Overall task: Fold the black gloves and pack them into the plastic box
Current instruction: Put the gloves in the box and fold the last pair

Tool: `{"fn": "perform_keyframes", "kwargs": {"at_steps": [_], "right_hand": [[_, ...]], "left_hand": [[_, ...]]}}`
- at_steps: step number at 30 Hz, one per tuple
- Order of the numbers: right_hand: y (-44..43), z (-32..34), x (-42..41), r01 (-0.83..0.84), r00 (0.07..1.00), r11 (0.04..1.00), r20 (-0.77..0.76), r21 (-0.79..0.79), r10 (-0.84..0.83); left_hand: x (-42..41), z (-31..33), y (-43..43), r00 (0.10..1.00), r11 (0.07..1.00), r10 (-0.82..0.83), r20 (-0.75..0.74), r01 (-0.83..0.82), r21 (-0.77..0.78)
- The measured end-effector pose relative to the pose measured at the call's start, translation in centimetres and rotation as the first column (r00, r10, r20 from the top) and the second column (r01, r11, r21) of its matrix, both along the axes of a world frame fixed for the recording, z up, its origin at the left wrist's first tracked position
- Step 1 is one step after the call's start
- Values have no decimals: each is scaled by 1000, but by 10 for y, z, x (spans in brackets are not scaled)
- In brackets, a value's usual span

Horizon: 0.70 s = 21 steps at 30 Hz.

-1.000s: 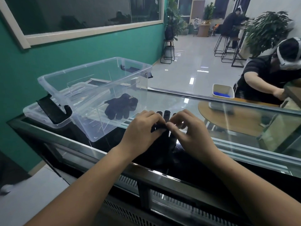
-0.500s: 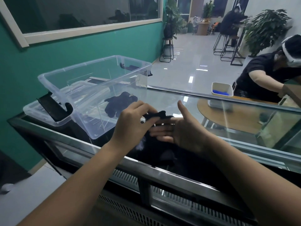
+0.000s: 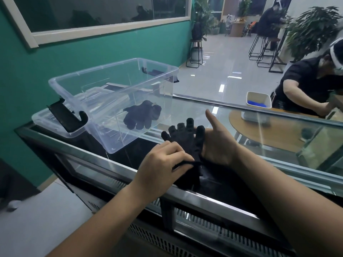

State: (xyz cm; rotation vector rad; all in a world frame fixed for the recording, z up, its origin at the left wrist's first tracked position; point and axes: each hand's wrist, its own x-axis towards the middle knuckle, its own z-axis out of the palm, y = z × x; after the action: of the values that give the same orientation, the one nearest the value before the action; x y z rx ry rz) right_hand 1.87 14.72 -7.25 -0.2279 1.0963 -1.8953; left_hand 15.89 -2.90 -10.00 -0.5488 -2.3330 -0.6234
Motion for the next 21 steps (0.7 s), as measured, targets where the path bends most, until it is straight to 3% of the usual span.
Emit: {"fn": "perform_keyframes", "kwargs": {"at_steps": [10, 21], "right_hand": [[2, 0, 4, 60, 998, 998, 10, -28, -60], [2, -11, -6, 130, 991, 991, 28, -11, -130]], "left_hand": [[2, -6, -3, 975, 996, -56, 215, 39, 84], [4, -4, -4, 967, 994, -71, 244, 48, 100]]}}
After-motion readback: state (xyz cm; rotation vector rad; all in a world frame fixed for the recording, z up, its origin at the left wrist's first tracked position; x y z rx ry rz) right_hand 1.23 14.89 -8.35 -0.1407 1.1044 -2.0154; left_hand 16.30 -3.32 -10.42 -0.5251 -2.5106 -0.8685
